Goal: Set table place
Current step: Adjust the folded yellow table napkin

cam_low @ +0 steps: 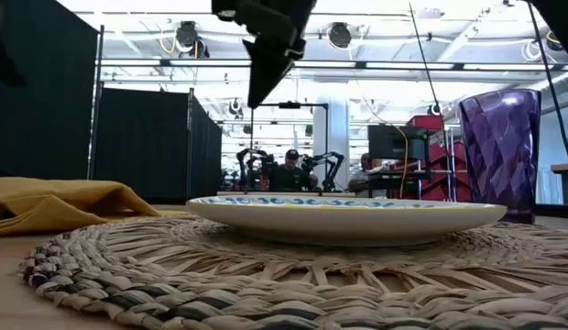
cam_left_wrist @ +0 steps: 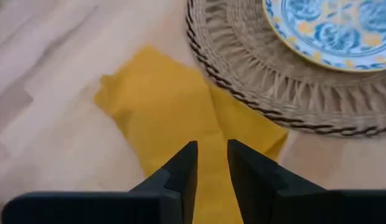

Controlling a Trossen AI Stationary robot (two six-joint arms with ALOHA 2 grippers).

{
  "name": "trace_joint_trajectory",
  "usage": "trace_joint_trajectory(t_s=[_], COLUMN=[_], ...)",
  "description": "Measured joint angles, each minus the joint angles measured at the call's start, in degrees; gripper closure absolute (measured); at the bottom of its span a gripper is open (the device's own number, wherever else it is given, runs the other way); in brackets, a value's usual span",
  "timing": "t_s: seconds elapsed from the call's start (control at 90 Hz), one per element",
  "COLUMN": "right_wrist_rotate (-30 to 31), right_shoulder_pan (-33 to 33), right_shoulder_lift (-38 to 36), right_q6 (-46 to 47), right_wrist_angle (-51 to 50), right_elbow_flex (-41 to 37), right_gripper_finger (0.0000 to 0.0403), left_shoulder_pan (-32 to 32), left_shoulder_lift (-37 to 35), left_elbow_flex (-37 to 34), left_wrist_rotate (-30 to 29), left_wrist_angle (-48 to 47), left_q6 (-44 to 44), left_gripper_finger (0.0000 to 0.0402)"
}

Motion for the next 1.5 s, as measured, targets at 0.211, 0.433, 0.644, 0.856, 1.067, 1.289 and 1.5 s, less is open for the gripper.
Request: trace_joint_trajectory(t_s=[0.211,0.433,0.644,0.856,1.067,1.289,1.5], right_wrist_rotate=[8.9,13.1,10.4,2.9,-0.5,0.1,2.4], right_shoulder_pan=[-0.3,-0.4,0.4,2.8,8.1,12.1,12.0], right_shoulder_lift=[-14.1,-47.2,-79.9,-99.1,-102.2,-96.9,-94.9], right_q6=[7.7,16.9,12.6,12.2,10.6,6.7,7.0], right_wrist_angle=[5.5,33.5,72.7,81.2,80.1,82.9,84.6], right_elbow_flex=[-17.4,-55.0,-84.5,-97.7,-98.2,-98.3,-98.3], right_gripper_finger=[0.0403,0.0403,0.0403,0.0403,0.0370,0.0261,0.0175], left_shoulder_pan=[13.6,22.1,26.3,28.9,32.2,32.5,32.5], left_shoulder_lift=[0.0,0.0,2.7,6.4,10.6,12.7,12.7], left_elbow_flex=[0.2,0.3,0.3,0.3,0.3,1.2,5.4], left_wrist_rotate=[8.0,13.9,16.0,15.3,27.5,33.7,30.8], left_wrist_angle=[7.4,17.8,22.3,25.5,21.1,21.4,20.6], left_q6=[18.5,31.1,34.7,37.1,37.4,40.7,43.5], left_gripper_finger=[0.0326,0.0326,0.0326,0.0326,0.0324,0.0288,0.0248])
